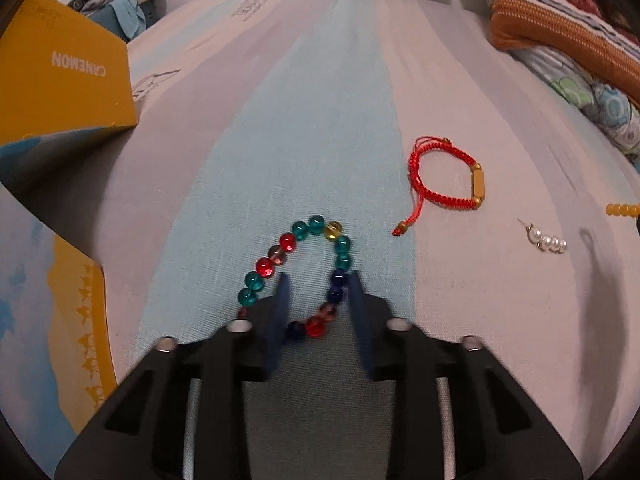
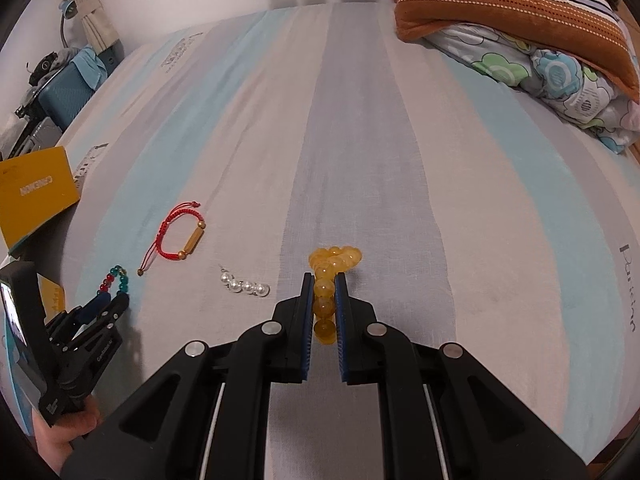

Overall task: Organize jewelry
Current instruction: 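Lift the yellow bracelet with right tool while left tool grasps multicolour glass bead bracelet, then carry both held bracelets over the open white box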

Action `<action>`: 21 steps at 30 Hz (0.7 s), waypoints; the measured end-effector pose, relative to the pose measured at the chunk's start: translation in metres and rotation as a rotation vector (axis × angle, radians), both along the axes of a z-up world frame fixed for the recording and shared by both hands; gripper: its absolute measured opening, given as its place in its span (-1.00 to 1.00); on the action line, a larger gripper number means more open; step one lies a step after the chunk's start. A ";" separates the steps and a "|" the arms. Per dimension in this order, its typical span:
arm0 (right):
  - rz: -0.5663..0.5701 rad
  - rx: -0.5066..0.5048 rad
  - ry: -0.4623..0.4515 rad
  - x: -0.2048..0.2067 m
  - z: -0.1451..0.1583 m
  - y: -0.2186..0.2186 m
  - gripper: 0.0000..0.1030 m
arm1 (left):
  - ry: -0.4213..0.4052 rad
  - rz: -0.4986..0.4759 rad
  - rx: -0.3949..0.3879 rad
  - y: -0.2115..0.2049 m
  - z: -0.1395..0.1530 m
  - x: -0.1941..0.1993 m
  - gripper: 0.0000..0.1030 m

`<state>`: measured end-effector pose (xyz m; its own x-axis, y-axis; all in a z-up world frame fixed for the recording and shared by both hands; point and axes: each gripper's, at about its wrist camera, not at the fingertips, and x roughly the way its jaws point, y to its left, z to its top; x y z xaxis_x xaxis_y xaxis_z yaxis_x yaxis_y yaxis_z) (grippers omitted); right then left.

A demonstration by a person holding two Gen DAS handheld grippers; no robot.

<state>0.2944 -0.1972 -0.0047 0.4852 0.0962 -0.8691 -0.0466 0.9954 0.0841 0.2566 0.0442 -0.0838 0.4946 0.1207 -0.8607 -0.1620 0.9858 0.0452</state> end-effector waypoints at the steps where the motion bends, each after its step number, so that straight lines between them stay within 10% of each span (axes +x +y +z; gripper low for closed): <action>1: 0.000 0.000 0.001 0.001 0.000 0.001 -0.82 | 0.004 -0.003 -0.002 -0.001 0.001 0.000 -0.82; 21: 0.001 0.042 -0.053 -0.005 0.025 -0.002 -0.82 | -0.007 -0.059 -0.147 -0.017 0.036 -0.039 -0.83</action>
